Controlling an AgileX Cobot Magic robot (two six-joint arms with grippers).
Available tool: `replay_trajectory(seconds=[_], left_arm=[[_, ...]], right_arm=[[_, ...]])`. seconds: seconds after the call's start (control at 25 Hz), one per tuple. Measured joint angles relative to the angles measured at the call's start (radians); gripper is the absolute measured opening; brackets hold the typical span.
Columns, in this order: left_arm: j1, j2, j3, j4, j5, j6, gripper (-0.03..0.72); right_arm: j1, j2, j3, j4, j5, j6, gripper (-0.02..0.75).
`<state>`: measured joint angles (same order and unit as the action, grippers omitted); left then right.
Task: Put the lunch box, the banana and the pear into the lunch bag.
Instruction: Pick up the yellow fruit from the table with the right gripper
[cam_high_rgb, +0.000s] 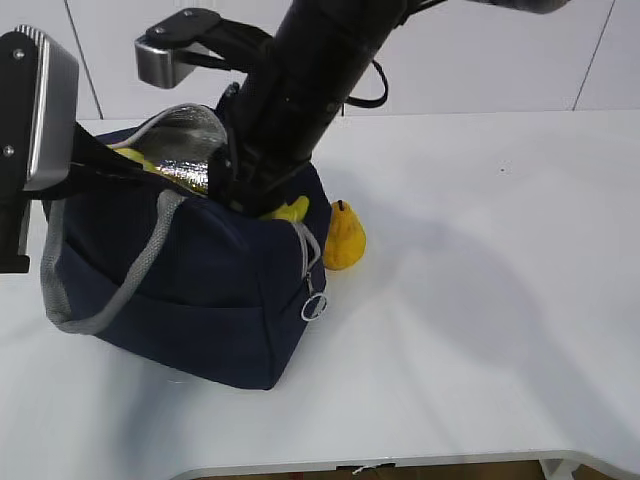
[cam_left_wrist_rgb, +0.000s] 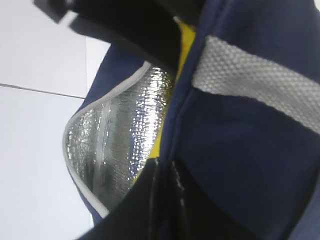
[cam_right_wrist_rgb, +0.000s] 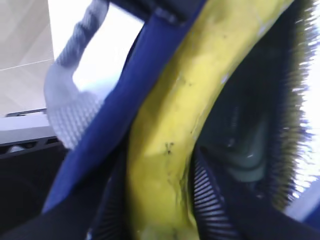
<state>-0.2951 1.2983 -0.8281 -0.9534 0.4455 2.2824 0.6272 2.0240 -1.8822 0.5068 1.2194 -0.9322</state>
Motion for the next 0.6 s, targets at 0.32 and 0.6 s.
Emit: replay_trajectory(seconds=[0.32, 0.6], left_arm=[[0.0, 0.0, 0.0, 0.004, 0.0, 0.0, -0.013], [0.0, 0.0, 0.0, 0.004, 0.0, 0.0, -0.013]], right_arm=[[0.0, -0.002, 0.067, 0.07, -0.012, -0.074, 0.321], [0.0, -0.002, 0.068, 0.096, -0.012, -0.086, 0.321]])
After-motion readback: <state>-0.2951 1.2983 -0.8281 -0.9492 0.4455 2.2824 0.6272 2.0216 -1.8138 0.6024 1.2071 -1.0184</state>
